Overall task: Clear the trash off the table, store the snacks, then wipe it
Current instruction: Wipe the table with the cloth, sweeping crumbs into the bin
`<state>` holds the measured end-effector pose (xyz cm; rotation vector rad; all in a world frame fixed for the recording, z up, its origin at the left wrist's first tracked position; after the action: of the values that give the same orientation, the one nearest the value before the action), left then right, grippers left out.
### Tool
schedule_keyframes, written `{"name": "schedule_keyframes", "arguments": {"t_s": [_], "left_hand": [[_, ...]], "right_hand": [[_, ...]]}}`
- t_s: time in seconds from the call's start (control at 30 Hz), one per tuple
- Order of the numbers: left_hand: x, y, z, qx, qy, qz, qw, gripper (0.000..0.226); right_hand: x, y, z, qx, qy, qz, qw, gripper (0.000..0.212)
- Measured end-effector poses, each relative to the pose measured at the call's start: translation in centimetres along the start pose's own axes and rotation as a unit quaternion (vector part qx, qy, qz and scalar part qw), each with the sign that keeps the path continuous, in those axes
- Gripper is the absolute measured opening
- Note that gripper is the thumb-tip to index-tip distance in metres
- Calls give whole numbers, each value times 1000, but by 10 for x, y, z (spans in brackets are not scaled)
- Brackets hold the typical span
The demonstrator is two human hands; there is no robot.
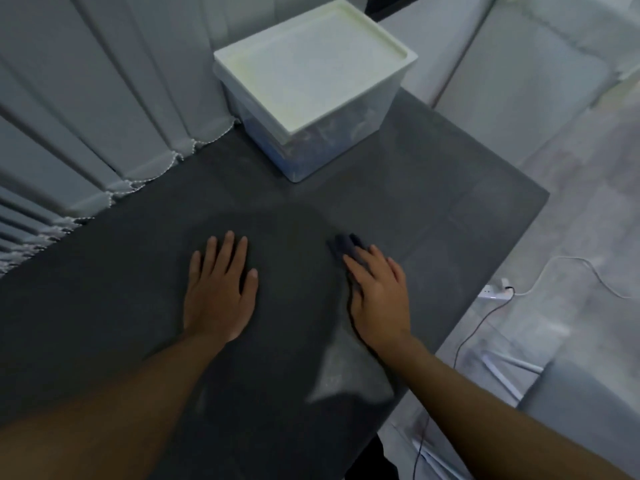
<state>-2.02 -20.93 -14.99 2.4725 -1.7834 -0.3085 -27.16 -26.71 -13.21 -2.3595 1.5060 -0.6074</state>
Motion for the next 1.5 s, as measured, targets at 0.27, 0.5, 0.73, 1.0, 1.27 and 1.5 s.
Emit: {"name": "schedule_keyframes", "arguments": {"t_s": [0.27, 0.5, 0.73, 1.0, 1.27, 1.5], "left_hand": [[12, 61, 14, 8, -12, 48, 999, 62], [35, 124, 22, 3, -19, 78, 997, 63], [63, 180, 29, -5, -24, 106, 994, 64], [75, 211, 42, 42, -10, 46, 998, 66], [74, 209, 43, 61, -14, 40, 997, 65], [77, 209, 46, 88, -20, 38, 995, 66]], "right_hand": [[-16, 36, -15, -38, -143, -270, 951, 54], [12, 84, -36, -13, -30, 16, 999, 43], [38, 135, -60, -45, -59, -62, 995, 43], [50, 147, -60, 3, -106, -185, 977, 38], [140, 225, -76, -21, -74, -113, 991, 38], [177, 247, -80, -7, -30, -53, 998, 39]]}}
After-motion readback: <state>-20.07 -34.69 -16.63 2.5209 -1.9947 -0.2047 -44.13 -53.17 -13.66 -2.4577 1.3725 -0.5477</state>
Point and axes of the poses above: each hand's wrist, its own x-axis towards the middle knuckle, its own z-axis out of the palm, y = z × x, the point moved 4 cm from there along x, towards the middle knuckle
